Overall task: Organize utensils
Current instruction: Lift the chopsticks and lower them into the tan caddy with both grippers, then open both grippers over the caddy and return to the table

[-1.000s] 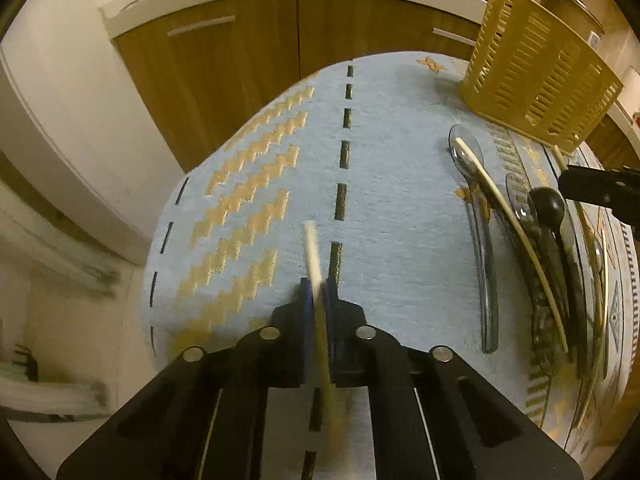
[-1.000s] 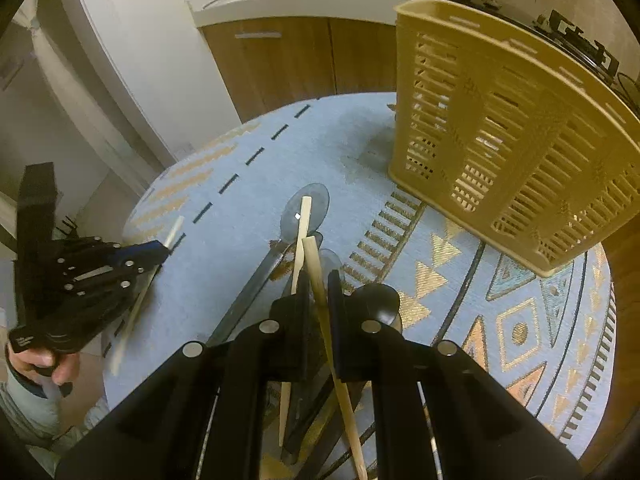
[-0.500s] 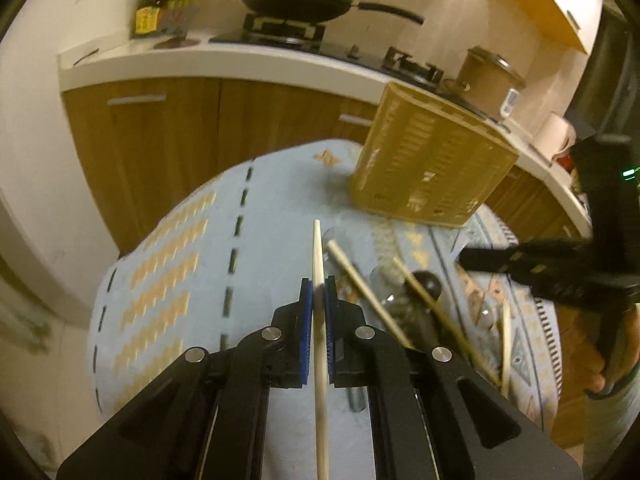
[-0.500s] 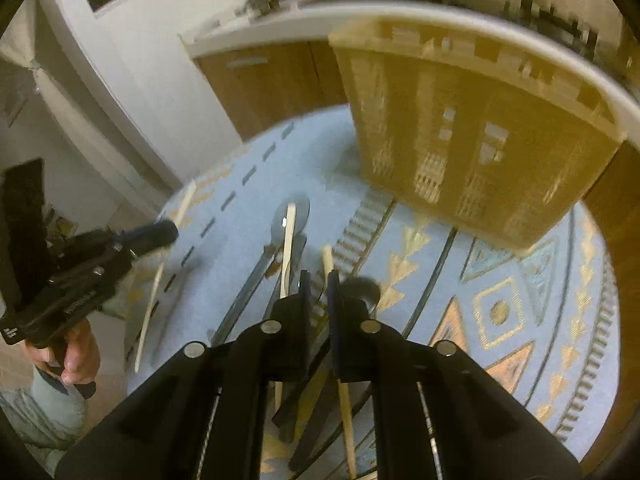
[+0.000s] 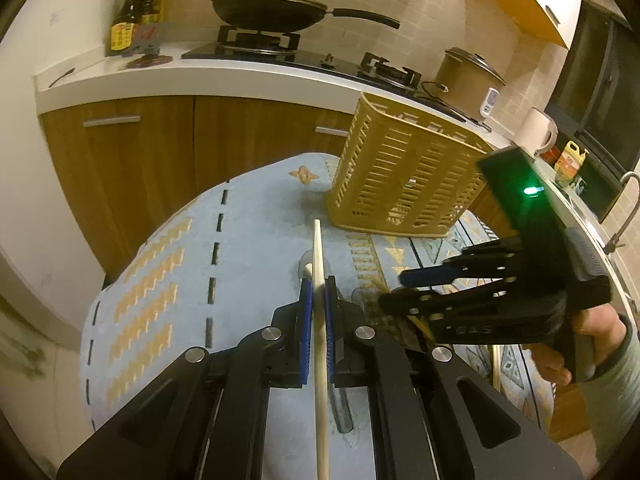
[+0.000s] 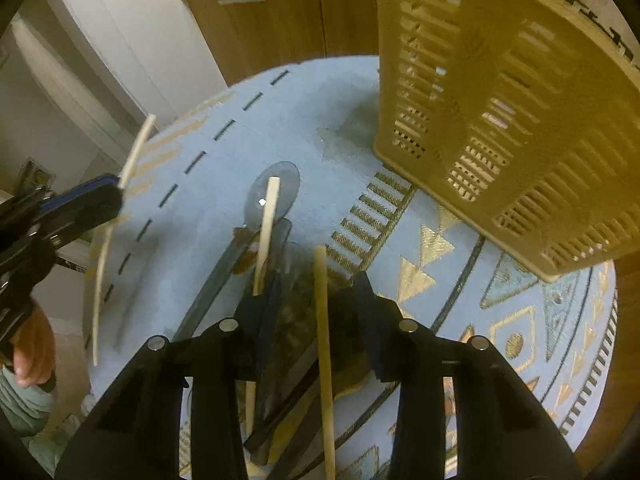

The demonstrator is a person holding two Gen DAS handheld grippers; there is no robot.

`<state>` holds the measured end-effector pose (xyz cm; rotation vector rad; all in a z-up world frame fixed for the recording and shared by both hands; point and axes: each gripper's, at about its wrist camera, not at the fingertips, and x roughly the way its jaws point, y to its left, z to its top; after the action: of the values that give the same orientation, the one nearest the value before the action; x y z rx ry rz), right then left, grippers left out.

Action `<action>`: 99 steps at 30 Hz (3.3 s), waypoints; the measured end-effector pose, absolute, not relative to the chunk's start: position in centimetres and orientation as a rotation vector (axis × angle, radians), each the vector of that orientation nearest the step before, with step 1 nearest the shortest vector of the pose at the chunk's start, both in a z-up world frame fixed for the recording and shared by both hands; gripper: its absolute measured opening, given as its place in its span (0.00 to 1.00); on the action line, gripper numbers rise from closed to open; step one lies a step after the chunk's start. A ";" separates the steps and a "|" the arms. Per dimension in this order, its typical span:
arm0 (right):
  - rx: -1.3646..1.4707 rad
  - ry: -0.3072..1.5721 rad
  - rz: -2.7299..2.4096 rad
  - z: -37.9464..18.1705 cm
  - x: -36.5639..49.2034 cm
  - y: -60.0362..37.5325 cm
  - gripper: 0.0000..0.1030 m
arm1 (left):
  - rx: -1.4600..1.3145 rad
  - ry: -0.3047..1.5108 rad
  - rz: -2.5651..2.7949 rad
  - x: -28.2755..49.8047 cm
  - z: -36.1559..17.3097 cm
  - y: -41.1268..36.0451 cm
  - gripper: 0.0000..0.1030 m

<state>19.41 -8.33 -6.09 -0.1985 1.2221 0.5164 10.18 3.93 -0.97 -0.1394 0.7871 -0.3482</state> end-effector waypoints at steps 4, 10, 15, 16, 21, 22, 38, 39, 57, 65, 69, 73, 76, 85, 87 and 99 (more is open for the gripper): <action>-0.208 1.270 0.535 -7.4 20.1 -7.9 0.11 | -0.137 0.784 -0.361 10.6 -0.9 3.8 0.03; -0.142 1.193 0.540 -5.4 19.1 -9.5 0.05 | -0.174 0.749 -0.394 11.2 -0.1 3.9 0.03; -0.072 1.023 0.560 -0.8 15.7 -12.3 0.05 | -0.212 0.626 -0.444 10.8 2.7 3.5 0.03; -0.055 0.987 0.563 0.0 14.9 -12.9 0.05 | -0.216 0.596 -0.452 10.7 3.5 3.3 0.03; 0.059 0.780 0.560 5.2 12.6 -16.9 0.05 | -0.249 0.437 -0.495 10.7 7.7 2.3 0.03; 0.073 0.737 0.547 6.3 12.7 -17.4 0.05 | -0.253 0.404 -0.499 10.9 8.6 1.9 0.04; 0.206 0.373 0.298 17.9 18.3 -25.5 0.05 | -0.242 0.042 -0.378 17.1 16.7 -2.6 0.04; 0.208 0.361 0.272 18.1 18.8 -26.1 0.05 | -0.239 0.031 -0.372 17.5 16.6 -2.8 0.04; -0.017 0.360 0.128 10.8 23.9 -23.3 0.05 | -0.163 0.057 -0.270 24.4 9.5 -5.6 0.04; 0.014 0.404 0.163 8.7 23.3 -23.2 0.05 | -0.165 0.148 -0.293 24.6 7.2 -4.9 0.04; 0.047 0.450 0.187 8.7 22.7 -23.3 0.06 | -0.177 0.190 -0.317 23.5 7.1 -4.0 0.11; 0.076 0.489 0.218 9.0 21.3 -23.3 0.24 | -0.198 0.243 -0.356 22.0 7.6 -2.5 0.24; 0.118 0.524 0.242 9.3 19.5 -23.5 0.24 | -0.230 0.297 -0.380 20.8 8.0 -1.2 0.35; 0.218 0.708 0.236 7.7 14.0 -24.3 0.48 | -0.238 0.546 -0.448 16.2 7.7 1.9 0.37; 0.245 0.755 0.233 6.7 13.2 -24.6 0.49 | -0.238 0.614 -0.457 15.5 6.9 2.3 0.37; 0.359 1.034 0.139 -2.2 9.9 -25.9 0.49 | -0.227 0.960 -0.451 15.5 -1.2 2.5 0.36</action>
<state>9.90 -25.92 -2.20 0.3591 1.0338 0.1390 15.53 2.51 -1.15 -0.2267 0.9596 -0.4506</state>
